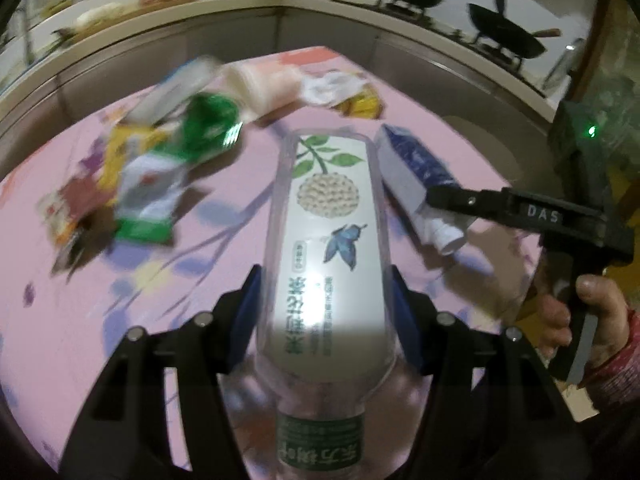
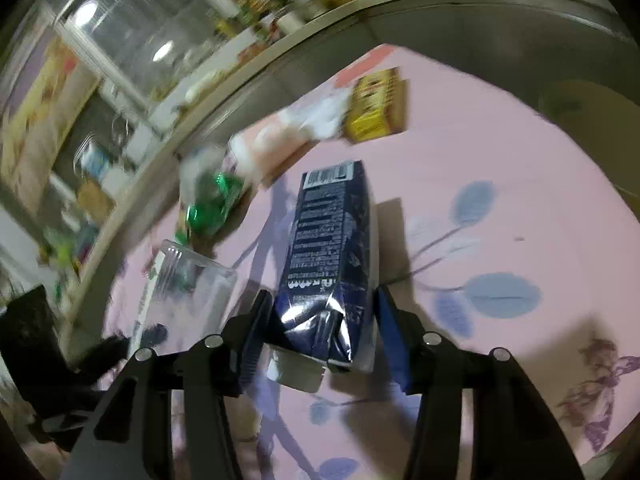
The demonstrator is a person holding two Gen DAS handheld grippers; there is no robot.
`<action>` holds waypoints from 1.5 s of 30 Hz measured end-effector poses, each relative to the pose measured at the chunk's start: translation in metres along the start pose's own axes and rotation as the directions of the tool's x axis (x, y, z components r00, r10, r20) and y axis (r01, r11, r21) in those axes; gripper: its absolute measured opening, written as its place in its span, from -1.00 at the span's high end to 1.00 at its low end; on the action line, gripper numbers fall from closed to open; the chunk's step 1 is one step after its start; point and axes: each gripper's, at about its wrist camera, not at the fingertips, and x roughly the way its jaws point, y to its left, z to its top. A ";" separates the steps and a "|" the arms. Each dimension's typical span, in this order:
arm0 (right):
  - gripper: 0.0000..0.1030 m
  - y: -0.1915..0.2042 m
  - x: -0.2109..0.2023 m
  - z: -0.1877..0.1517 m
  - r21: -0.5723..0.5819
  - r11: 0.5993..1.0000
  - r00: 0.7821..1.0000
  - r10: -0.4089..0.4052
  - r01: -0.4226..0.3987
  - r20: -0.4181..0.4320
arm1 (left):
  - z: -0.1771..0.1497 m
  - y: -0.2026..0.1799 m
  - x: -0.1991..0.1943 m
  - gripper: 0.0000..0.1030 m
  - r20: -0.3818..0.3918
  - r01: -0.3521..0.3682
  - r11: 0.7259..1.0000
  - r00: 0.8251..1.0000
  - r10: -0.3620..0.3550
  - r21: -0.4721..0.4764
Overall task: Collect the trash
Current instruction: 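Carry bottle and carton over the white bin and open both tools, then move both open tools back over the trash pile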
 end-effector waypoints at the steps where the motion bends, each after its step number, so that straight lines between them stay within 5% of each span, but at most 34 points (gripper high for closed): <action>1: 0.06 -0.006 -0.004 0.003 0.016 1.000 1.000 -0.001 0.001 0.012 | 0.008 -0.008 0.006 -0.14 -0.001 0.017 1.000 1.000 -0.017 0.015; 12: 0.07 -0.131 -0.073 0.045 0.270 0.963 0.974 -0.071 0.010 0.215 | 0.111 -0.117 0.107 -0.13 -0.131 0.240 0.953 0.967 -0.218 0.184; 18: 0.07 -0.184 -0.096 0.066 0.385 0.921 0.942 -0.179 0.059 0.284 | 0.157 -0.186 0.177 -0.14 -0.238 0.274 0.918 0.949 -0.209 0.285; 23: 0.05 -0.223 -0.088 0.073 0.492 0.869 0.945 -0.205 0.055 0.256 | 0.184 -0.223 0.219 -0.19 -0.289 0.302 0.902 0.933 -0.213 0.309; 25: -0.01 -0.234 -0.082 0.073 0.540 0.841 0.950 -0.204 0.045 0.238 | 0.193 -0.233 0.231 -0.38 -0.305 0.293 0.907 0.931 -0.198 0.303; 26: -0.14 -0.238 -0.082 0.073 0.546 0.836 0.949 -0.206 0.044 0.238 | 0.197 -0.234 0.237 -0.63 -0.313 0.281 0.913 0.932 -0.185 0.296; 27: -0.26 -0.240 -0.083 0.073 0.549 0.835 0.946 -0.211 0.044 0.244 | 0.199 -0.236 0.240 -0.68 -0.313 0.269 0.918 0.934 -0.175 0.291; 33: -0.29 -0.237 -0.091 0.062 0.546 0.837 0.932 -0.220 0.030 0.287 | 0.209 -0.238 0.231 -0.68 -0.267 0.227 0.926 0.952 -0.147 0.300; 40: -0.29 -0.205 -0.109 0.045 0.499 0.867 0.911 -0.213 0.010 0.352 | 0.183 -0.192 0.154 -0.68 -0.113 0.210 0.944 0.976 -0.187 0.256; 45: -0.29 -0.157 -0.103 0.026 0.416 0.909 0.916 -0.194 0.032 0.353 | 0.139 -0.139 0.095 -0.68 0.015 0.065 0.977 0.998 -0.069 0.203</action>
